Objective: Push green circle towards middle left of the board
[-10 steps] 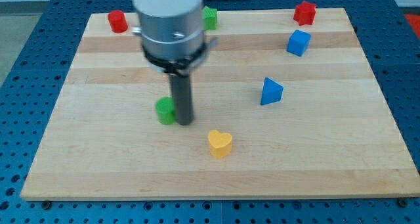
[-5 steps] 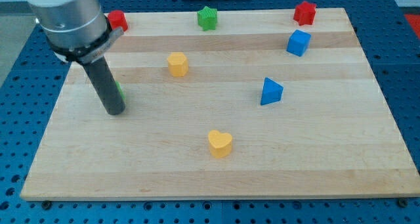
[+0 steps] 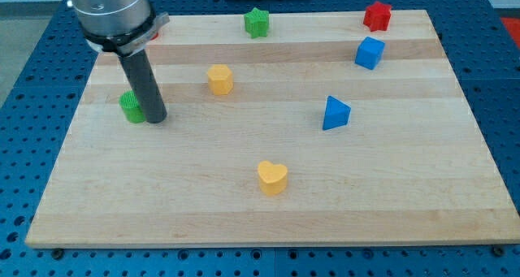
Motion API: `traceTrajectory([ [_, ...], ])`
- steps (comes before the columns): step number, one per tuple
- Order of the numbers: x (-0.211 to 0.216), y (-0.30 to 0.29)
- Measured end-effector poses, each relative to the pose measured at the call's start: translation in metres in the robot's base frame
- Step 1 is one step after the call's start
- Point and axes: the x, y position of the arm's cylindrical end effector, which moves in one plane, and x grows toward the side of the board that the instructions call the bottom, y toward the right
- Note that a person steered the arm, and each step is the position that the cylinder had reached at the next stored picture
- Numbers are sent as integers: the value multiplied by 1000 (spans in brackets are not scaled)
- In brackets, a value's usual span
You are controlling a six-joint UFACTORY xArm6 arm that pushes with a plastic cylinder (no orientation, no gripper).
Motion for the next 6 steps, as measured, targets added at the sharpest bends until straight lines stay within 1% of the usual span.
traceTrajectory([
  [1,8,0],
  [2,12,-13],
  [3,5,-24],
  [4,3,-25],
  [6,3,-5],
])
